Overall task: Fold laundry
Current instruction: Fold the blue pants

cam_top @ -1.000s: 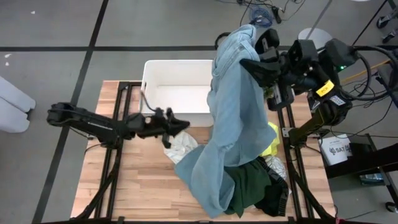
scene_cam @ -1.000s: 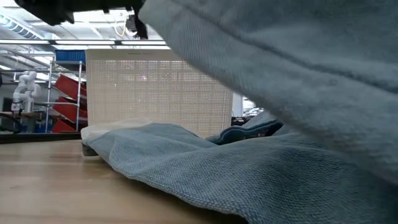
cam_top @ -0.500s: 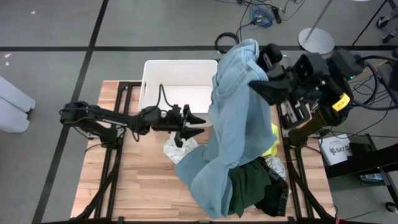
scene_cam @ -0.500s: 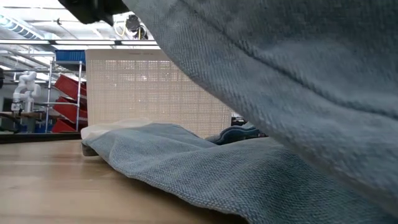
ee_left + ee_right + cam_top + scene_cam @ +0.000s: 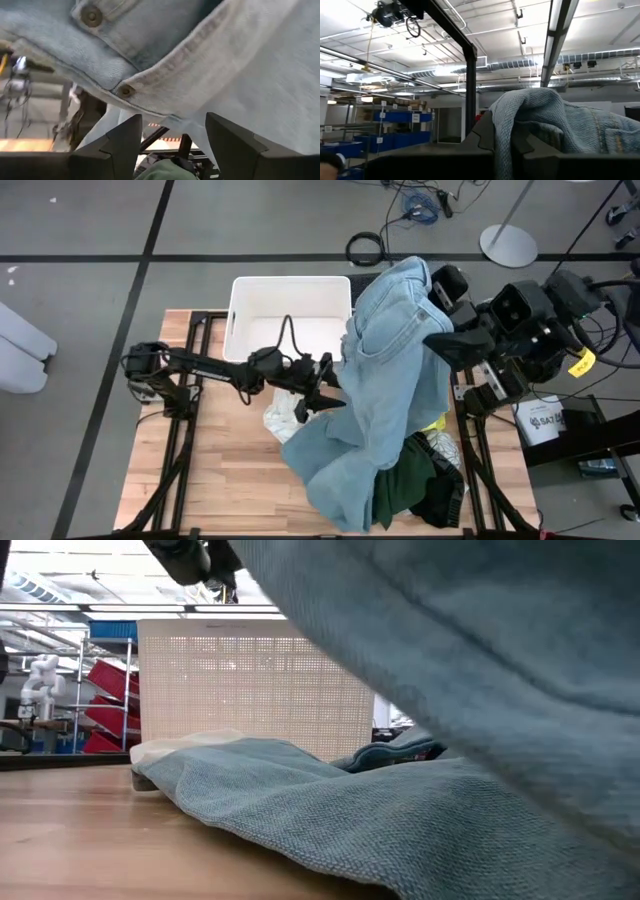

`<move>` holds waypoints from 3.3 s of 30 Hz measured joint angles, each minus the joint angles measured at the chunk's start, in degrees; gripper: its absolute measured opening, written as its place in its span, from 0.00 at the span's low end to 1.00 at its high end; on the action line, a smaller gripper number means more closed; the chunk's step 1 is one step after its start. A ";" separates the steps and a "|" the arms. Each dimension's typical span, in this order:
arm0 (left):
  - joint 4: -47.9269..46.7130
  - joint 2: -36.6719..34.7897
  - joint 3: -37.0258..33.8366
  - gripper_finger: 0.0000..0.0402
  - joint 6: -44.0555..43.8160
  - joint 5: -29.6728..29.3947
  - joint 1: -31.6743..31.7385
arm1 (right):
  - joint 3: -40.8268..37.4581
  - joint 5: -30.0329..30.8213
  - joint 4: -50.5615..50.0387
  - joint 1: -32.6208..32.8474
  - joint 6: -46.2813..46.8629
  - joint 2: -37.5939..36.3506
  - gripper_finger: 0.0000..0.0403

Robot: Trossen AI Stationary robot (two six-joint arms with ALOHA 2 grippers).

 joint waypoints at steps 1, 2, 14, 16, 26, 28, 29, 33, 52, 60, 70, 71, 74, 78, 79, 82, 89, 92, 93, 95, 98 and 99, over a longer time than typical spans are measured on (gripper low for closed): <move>2.31 0.45 0.11 0.57 0.75 0.46 0.00 | 0.25 -0.02 0.03 0.38 -0.13 0.01 0.00; 4.38 0.88 0.13 0.57 1.40 0.63 -0.05 | 0.33 -0.02 0.13 0.75 -0.42 0.00 0.00; 4.85 5.37 4.28 0.57 -0.23 0.41 0.59 | 0.39 -0.04 1.17 2.95 -2.83 0.00 0.00; 3.81 5.98 5.62 0.57 -0.28 2.18 0.57 | 0.39 -0.04 1.13 2.95 -2.83 0.02 0.00; 3.78 6.54 9.70 0.57 -0.23 8.76 -0.50 | 0.39 -0.09 0.89 2.95 -2.83 0.00 0.00; 3.83 6.54 10.03 0.57 -0.22 10.61 -0.99 | 0.39 -0.09 0.63 2.95 -2.84 0.01 0.00; 3.85 6.54 10.19 0.57 -0.05 11.29 -1.30 | 0.39 -0.09 0.44 2.95 -2.84 0.01 0.00; 4.46 6.45 10.32 0.55 1.66 11.74 -2.40 | 0.39 -0.11 -0.07 2.95 -3.03 0.00 0.00; 1.95 -17.92 14.29 0.05 -12.14 1.29 -1.35 | 0.37 19.18 -0.17 2.53 -21.81 -2.89 0.00; -47.24 -22.17 45.83 0.05 -0.36 -26.90 0.54 | 0.33 25.67 16.68 -4.65 -39.67 1.32 0.00; -74.74 -9.72 79.49 0.05 4.30 -22.19 0.37 | 0.34 11.74 14.40 -14.13 -15.84 4.22 0.00; -76.33 -9.62 79.66 0.05 4.31 -14.92 -0.83 | 0.33 3.69 11.75 -13.26 -12.66 4.11 0.00; -82.72 -10.55 79.17 0.05 9.42 5.73 -6.57 | 0.33 -17.36 -0.05 -9.45 -10.06 2.12 0.00; -104.10 -12.82 79.21 0.05 28.24 1.39 -14.77 | 0.37 -6.90 -23.59 -4.89 -15.35 -3.32 0.00; -108.98 -13.15 79.21 0.05 31.04 -4.44 -15.28 | 0.39 1.16 -26.96 -4.55 -15.49 -4.04 0.00; -116.19 -12.25 79.21 0.05 34.51 -21.38 -14.69 | 0.39 19.43 -29.04 -5.54 -15.02 -3.96 0.00; -105.40 -5.74 78.90 0.04 29.54 -41.18 -11.64 | 0.33 22.05 -22.01 -11.76 -15.37 0.55 0.00; -97.15 -4.79 79.21 0.04 25.93 -57.60 -10.08 | 0.33 24.80 -12.71 -13.82 -14.55 2.56 0.00; -95.83 -4.76 79.23 0.04 26.78 -59.80 -9.78 | 0.33 21.79 -10.92 -13.94 -14.99 2.84 0.00; -97.80 -5.99 79.19 0.04 33.49 -47.05 -9.82 | 0.33 3.56 -11.19 -13.45 -17.89 2.32 0.00; -105.70 -9.97 79.19 0.04 38.30 -11.59 -12.58 | 0.33 -21.32 -18.96 -11.29 -20.66 -0.36 0.00; -109.44 -11.00 79.19 0.04 38.69 -6.84 -13.49 | 0.33 -22.65 -22.79 -10.88 -21.15 -1.74 0.00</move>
